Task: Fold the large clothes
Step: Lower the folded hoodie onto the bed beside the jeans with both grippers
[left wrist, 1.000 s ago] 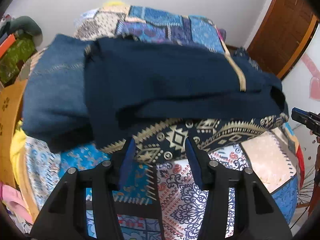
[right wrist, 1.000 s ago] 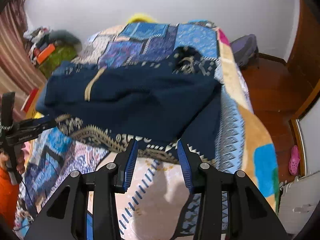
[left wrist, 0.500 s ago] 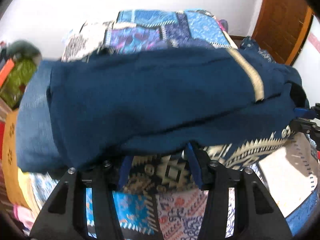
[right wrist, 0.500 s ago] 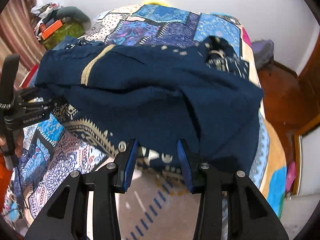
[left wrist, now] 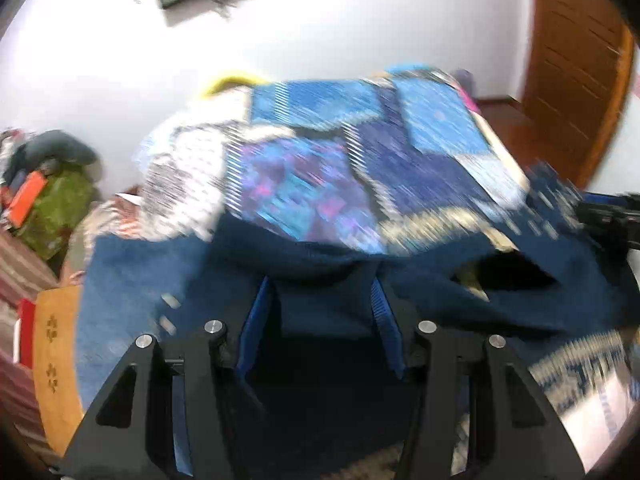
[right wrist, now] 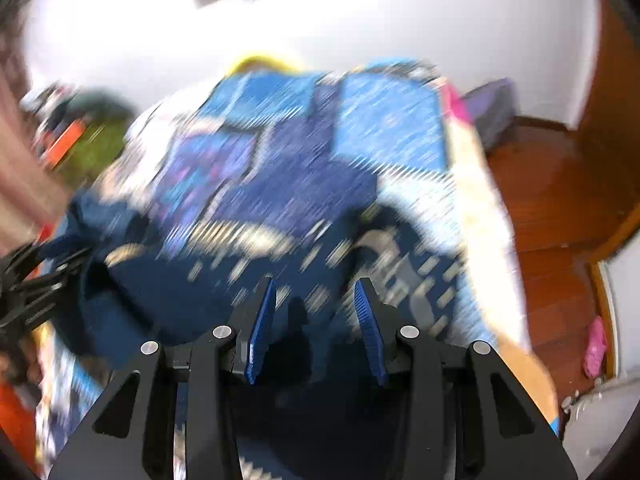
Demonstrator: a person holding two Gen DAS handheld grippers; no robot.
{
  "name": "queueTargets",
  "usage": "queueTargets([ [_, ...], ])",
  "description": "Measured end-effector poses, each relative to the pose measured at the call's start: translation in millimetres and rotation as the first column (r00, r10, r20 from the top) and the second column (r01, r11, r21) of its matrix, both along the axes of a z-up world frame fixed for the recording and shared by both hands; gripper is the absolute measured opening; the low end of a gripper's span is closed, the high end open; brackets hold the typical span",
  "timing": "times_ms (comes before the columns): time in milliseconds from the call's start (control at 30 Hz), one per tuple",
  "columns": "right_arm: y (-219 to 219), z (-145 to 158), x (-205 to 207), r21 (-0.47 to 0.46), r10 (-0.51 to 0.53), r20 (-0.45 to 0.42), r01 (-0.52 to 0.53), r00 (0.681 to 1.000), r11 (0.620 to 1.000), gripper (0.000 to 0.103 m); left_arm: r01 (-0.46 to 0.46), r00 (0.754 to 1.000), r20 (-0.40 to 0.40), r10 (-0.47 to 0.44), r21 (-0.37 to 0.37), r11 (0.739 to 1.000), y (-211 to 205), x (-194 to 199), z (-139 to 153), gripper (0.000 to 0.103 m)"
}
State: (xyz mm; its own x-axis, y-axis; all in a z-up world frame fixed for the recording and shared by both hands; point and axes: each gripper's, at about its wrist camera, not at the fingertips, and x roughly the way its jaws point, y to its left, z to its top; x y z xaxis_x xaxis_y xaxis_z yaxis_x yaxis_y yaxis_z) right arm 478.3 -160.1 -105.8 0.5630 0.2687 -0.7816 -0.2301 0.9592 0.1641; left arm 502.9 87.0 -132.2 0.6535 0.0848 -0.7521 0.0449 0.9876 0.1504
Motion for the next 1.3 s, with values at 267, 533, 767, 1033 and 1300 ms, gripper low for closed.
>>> queueTargets([
  [267,-21,30,-25,0.063,-0.01,0.069,0.005,0.998,0.998,0.037,-0.089,0.992,0.081,0.099,-0.114,0.99,39,-4,36,0.052],
  [533,-24,9,-86,-0.027,0.157,-0.004,-0.157,0.988,0.987,0.037,0.053,0.998,-0.025,-0.056,-0.119,0.992,14,-56,8,0.055],
  [767,-19,-28,-104,-0.058,0.219,-0.14,-0.229,0.966,0.972,0.037,0.134,0.984,-0.105,-0.145,-0.104,0.985,-22,-76,-36,0.055],
  [1033,19,-37,-67,-0.044,0.287,-0.194,-0.301,0.938,0.953,0.037,0.147,0.979,-0.119,-0.164,-0.139,0.979,-51,-38,-49,0.055],
  [1300,14,-19,8,-0.027,-0.005,-0.064,0.003,0.998,1.0,0.037,-0.025,1.0,-0.001,0.025,-0.075,0.997,-32,26,-28,0.056],
])
